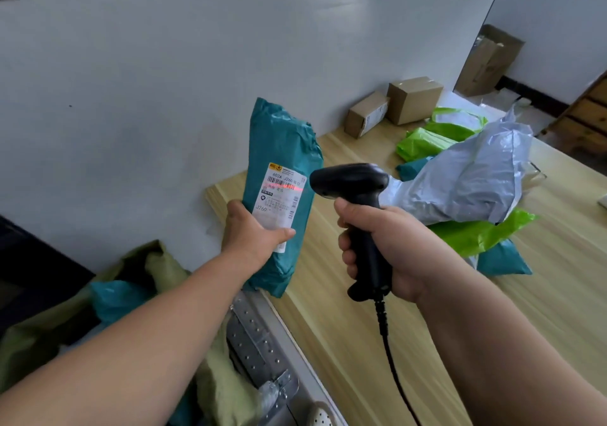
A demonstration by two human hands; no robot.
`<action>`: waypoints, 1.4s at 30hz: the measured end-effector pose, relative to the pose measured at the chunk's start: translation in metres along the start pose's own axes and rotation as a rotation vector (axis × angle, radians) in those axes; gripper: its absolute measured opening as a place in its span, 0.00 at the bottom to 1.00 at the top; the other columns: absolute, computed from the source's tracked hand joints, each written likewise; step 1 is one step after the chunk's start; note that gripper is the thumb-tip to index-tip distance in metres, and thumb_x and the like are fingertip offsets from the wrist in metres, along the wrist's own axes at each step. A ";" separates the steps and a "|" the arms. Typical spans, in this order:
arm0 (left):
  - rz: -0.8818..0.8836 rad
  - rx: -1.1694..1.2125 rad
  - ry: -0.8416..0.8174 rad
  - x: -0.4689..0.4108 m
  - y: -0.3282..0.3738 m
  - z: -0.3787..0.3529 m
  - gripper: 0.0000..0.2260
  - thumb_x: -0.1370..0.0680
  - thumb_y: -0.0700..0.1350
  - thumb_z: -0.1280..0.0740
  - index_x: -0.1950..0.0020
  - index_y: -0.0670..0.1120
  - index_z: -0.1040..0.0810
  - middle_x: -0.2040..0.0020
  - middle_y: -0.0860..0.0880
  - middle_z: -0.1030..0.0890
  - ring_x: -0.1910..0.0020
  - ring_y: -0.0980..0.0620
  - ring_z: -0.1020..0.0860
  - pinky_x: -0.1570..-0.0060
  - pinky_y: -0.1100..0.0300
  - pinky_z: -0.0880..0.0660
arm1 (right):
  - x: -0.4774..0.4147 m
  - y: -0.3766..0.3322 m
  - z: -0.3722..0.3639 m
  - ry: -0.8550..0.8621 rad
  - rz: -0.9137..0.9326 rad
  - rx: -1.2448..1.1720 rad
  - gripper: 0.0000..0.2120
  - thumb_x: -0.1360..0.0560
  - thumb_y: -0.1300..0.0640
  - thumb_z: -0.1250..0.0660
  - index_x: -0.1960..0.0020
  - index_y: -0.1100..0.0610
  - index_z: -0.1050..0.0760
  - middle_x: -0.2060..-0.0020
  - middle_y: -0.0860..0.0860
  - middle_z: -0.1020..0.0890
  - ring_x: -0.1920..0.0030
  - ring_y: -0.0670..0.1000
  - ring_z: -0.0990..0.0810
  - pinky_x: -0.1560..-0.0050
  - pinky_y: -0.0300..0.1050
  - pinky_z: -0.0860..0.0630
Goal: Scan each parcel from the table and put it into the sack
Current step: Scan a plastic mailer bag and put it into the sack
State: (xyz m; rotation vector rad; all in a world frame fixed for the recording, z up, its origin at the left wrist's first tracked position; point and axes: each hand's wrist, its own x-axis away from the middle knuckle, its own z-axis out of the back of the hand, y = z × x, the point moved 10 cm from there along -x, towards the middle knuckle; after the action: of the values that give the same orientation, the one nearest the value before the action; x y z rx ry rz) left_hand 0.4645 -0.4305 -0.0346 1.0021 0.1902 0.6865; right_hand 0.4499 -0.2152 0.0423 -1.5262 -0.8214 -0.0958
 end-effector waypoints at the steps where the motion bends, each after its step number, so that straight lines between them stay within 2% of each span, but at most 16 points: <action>1: -0.010 -0.001 0.029 0.000 0.002 0.013 0.36 0.40 0.50 0.18 0.45 0.48 0.40 0.47 0.51 0.29 0.50 0.51 0.28 0.54 0.59 0.31 | 0.004 -0.003 -0.008 -0.013 -0.006 -0.002 0.13 0.25 0.48 0.28 0.55 0.58 0.26 0.72 0.52 0.22 0.75 0.50 0.25 0.73 0.42 0.26; 11: -0.032 -0.055 0.184 0.016 0.009 0.098 0.36 0.40 0.52 0.19 0.45 0.48 0.41 0.45 0.46 0.29 0.46 0.44 0.26 0.47 0.47 0.23 | 0.040 -0.032 -0.077 -0.085 -0.014 -0.029 0.15 0.26 0.46 0.28 0.59 0.57 0.26 0.73 0.51 0.24 0.76 0.49 0.26 0.74 0.40 0.26; 16: -0.045 -0.048 0.245 0.026 0.007 0.123 0.37 0.41 0.52 0.19 0.43 0.45 0.39 0.45 0.45 0.29 0.46 0.43 0.26 0.49 0.47 0.23 | 0.050 -0.035 -0.102 -0.089 -0.001 -0.013 0.15 0.26 0.46 0.28 0.58 0.58 0.26 0.73 0.51 0.23 0.76 0.49 0.26 0.74 0.40 0.25; 22: -0.004 0.032 0.231 0.031 -0.009 0.158 0.37 0.40 0.53 0.20 0.41 0.46 0.38 0.44 0.47 0.29 0.47 0.46 0.26 0.51 0.50 0.22 | 0.053 -0.032 -0.126 -0.115 0.039 0.051 0.16 0.26 0.47 0.28 0.52 0.59 0.26 0.72 0.52 0.22 0.74 0.49 0.25 0.73 0.41 0.25; 27: 0.151 0.033 0.273 0.036 -0.056 0.208 0.39 0.41 0.56 0.21 0.36 0.45 0.34 0.42 0.47 0.30 0.49 0.48 0.26 0.52 0.53 0.24 | 0.047 -0.009 -0.141 -0.131 0.008 0.099 0.16 0.26 0.47 0.27 0.51 0.58 0.26 0.71 0.52 0.22 0.74 0.49 0.24 0.73 0.42 0.25; 30: 0.286 0.102 0.285 0.049 -0.106 0.228 0.37 0.42 0.55 0.21 0.38 0.44 0.30 0.42 0.45 0.26 0.50 0.47 0.23 0.51 0.52 0.22 | 0.041 0.010 -0.151 -0.133 -0.033 0.116 0.17 0.27 0.47 0.27 0.50 0.58 0.26 0.71 0.52 0.22 0.73 0.49 0.24 0.73 0.42 0.25; 32: 0.379 0.142 0.307 0.064 -0.141 0.235 0.33 0.41 0.53 0.21 0.41 0.44 0.29 0.43 0.45 0.25 0.51 0.46 0.23 0.55 0.53 0.22 | 0.038 0.020 -0.158 -0.138 -0.050 0.127 0.16 0.27 0.47 0.27 0.50 0.58 0.26 0.70 0.53 0.23 0.73 0.49 0.25 0.73 0.43 0.25; 33: 0.425 0.162 0.316 0.072 -0.157 0.235 0.32 0.40 0.52 0.21 0.43 0.44 0.29 0.43 0.45 0.25 0.51 0.46 0.23 0.56 0.54 0.23 | 0.036 0.024 -0.162 -0.140 -0.057 0.133 0.16 0.27 0.47 0.27 0.50 0.58 0.26 0.70 0.53 0.23 0.73 0.49 0.25 0.73 0.43 0.25; 37: 0.569 0.196 0.277 0.103 -0.214 0.215 0.34 0.38 0.52 0.21 0.38 0.43 0.32 0.42 0.44 0.25 0.50 0.45 0.24 0.51 0.49 0.23 | 0.031 0.040 -0.175 -0.144 -0.087 0.161 0.15 0.26 0.48 0.28 0.50 0.58 0.25 0.71 0.53 0.22 0.73 0.50 0.25 0.73 0.42 0.25; 39: 0.602 0.121 0.241 0.114 -0.231 0.202 0.40 0.35 0.54 0.22 0.31 0.43 0.38 0.39 0.44 0.27 0.52 0.48 0.27 0.55 0.53 0.27 | 0.029 0.049 -0.179 -0.148 -0.099 0.176 0.14 0.25 0.48 0.28 0.50 0.59 0.25 0.71 0.53 0.23 0.73 0.49 0.25 0.74 0.42 0.25; 42: 0.590 0.021 0.096 0.116 -0.250 0.171 0.46 0.30 0.58 0.27 0.23 0.49 0.53 0.32 0.43 0.30 0.41 0.43 0.27 0.48 0.52 0.29 | 0.025 0.063 -0.179 -0.140 -0.118 0.195 0.15 0.25 0.49 0.29 0.48 0.59 0.26 0.71 0.53 0.23 0.73 0.50 0.25 0.74 0.42 0.25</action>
State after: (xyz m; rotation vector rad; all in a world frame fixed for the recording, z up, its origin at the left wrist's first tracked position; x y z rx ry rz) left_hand 0.7421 -0.5685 -0.1299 1.0525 -0.0209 1.2722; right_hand 0.5757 -0.3594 0.0320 -1.3117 -1.0031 0.0051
